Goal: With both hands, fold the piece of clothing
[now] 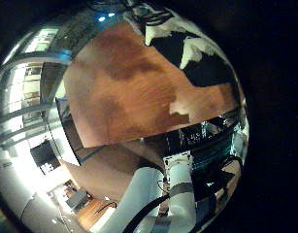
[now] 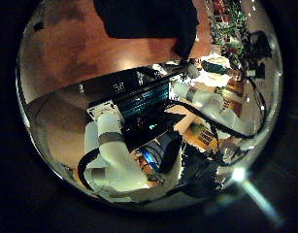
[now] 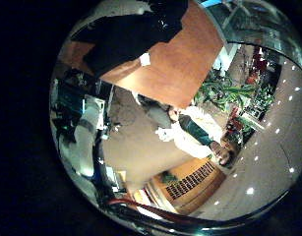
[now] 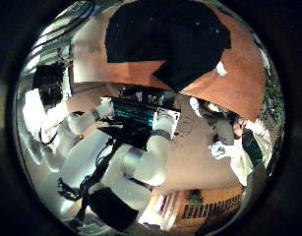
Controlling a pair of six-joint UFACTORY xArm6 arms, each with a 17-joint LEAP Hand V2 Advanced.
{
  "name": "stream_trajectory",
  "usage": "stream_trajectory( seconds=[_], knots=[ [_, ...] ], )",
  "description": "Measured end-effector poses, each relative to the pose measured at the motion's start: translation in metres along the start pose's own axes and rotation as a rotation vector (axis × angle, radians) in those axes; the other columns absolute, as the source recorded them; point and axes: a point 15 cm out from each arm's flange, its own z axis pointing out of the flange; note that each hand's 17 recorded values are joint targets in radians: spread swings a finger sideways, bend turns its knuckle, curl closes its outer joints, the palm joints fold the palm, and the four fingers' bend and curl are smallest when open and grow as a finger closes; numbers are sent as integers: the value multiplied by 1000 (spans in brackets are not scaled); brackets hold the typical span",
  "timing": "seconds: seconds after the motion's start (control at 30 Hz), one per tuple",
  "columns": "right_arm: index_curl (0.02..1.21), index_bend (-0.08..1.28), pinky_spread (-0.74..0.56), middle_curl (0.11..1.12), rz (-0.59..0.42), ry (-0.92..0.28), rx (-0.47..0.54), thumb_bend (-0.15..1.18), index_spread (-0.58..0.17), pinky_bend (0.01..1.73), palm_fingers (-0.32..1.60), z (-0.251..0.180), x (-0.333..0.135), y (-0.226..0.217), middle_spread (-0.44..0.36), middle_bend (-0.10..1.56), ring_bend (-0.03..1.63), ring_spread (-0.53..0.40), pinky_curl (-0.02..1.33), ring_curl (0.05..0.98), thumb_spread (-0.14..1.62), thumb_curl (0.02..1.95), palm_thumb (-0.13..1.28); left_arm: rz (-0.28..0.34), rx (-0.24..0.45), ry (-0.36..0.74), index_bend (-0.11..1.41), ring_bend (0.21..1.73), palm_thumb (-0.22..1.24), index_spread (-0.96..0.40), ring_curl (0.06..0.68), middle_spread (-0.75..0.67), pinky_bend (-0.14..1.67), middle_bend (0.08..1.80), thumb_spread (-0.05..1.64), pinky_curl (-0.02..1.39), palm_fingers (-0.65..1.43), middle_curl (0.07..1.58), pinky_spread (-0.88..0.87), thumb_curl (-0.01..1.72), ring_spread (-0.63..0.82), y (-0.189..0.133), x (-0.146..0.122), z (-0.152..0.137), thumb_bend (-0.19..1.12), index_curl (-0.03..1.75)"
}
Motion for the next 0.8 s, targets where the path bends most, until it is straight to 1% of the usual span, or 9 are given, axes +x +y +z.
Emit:
stream_trajectory(
  seconds=[0.17, 0.43, 0.53, 0.67, 0.8],
  knots=[
    [282, 160, 312, 349, 11, 4, 8, -19, -363, 608, 41, -1, 10, 1, 25, 200, 500, 155, 192, 215, 1129, 214, 39, 6, 6, 39, 152, 770, 1, -1, 206, 245, 476, 234, 996, 332, 83, 377, 432, 265, 341, -3, 11, 1, -25, 287],
    [280, 157, 314, 349, -6, -9, -14, -21, -365, 577, 54, 7, 9, -7, 26, 199, 478, 156, 211, 222, 1131, 218, 27, 42, 6, 38, 153, 761, 7, -12, 203, 227, 469, 236, 1001, 326, 90, 377, 430, 273, 335, -12, 23, 2, -25, 287],
    [279, 156, 315, 348, -3, -17, -21, -20, -365, 569, 56, 10, 8, -9, 26, 197, 472, 156, 218, 225, 1133, 219, 24, 66, 6, 23, 154, 758, 28, -13, 202, 225, 468, 234, 1013, 324, 92, 376, 430, 275, 337, -23, 28, 7, -16, 289],
    [277, 156, 313, 347, -3, -20, -17, -18, -365, 557, 58, 10, 7, -10, 25, 197, 467, 157, 225, 229, 1138, 220, 24, 65, 9, -14, 155, 758, 84, -14, 203, 231, 469, 224, 1052, 323, 91, 373, 436, 280, 338, -43, 28, 15, -12, 290],
    [277, 156, 314, 346, 6, -23, -24, -18, -361, 551, 62, 12, 7, -10, 25, 197, 460, 157, 233, 232, 1146, 220, 25, 120, 29, -91, 153, 761, 104, -5, 203, 247, 471, 208, 1075, 323, 81, 370, 444, 279, 350, -69, 42, 25, -18, 290]
  ],
)
